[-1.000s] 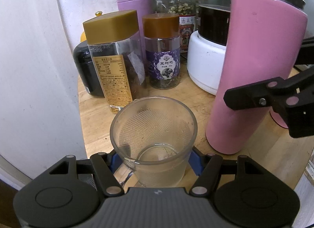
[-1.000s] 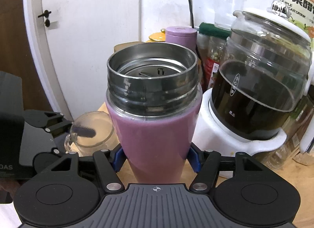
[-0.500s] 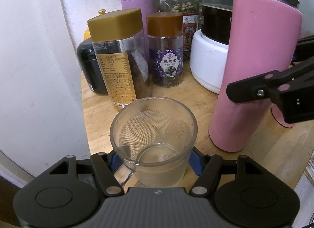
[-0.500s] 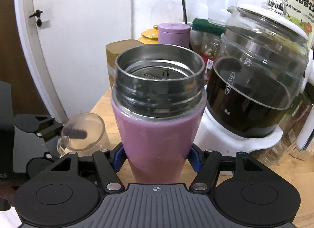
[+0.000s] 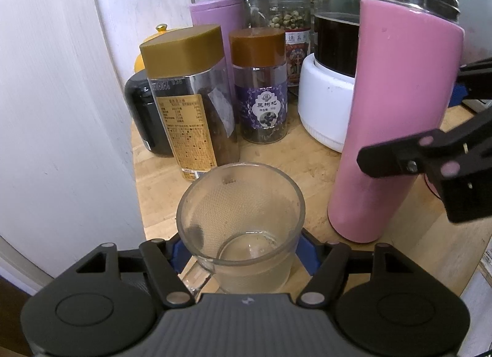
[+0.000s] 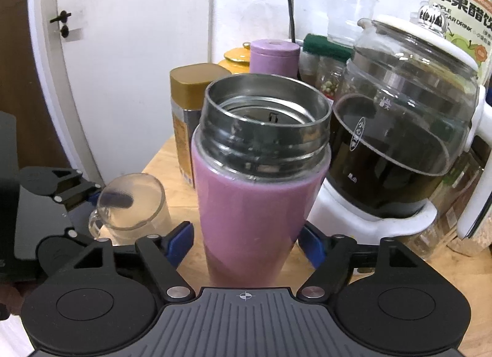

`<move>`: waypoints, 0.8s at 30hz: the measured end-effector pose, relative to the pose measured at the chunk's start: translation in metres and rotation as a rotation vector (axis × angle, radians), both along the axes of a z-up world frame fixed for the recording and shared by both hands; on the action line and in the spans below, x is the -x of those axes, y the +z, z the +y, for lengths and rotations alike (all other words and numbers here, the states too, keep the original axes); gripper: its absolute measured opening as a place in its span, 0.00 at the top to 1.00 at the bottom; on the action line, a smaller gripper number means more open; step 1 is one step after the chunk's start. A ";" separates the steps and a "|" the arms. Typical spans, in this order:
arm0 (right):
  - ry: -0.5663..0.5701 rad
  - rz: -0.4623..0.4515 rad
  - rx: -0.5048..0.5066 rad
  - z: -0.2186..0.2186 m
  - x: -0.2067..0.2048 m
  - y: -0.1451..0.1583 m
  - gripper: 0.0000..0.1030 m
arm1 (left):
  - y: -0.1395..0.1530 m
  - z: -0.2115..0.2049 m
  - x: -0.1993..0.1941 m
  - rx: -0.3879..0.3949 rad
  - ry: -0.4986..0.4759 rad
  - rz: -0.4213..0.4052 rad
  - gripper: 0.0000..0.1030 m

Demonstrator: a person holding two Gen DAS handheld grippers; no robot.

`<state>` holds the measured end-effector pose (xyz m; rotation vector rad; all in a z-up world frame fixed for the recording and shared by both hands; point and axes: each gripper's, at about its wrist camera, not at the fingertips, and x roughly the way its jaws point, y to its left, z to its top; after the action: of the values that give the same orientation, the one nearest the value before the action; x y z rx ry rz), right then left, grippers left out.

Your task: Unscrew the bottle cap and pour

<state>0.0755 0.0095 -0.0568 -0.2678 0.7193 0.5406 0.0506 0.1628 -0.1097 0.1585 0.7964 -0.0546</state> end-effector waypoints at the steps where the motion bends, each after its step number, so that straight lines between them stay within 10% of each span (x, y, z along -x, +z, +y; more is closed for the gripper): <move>1: -0.002 0.001 -0.001 -0.001 0.001 0.000 0.26 | 0.000 0.000 0.001 -0.001 0.000 0.000 0.30; 24: -0.019 0.055 0.005 -0.017 0.033 0.008 0.26 | 0.022 -0.002 0.036 0.010 0.072 0.030 0.26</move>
<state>0.0430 -0.0072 -0.0483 -0.2513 0.7762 0.5293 0.0145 0.1612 -0.0874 0.1192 0.8313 0.0069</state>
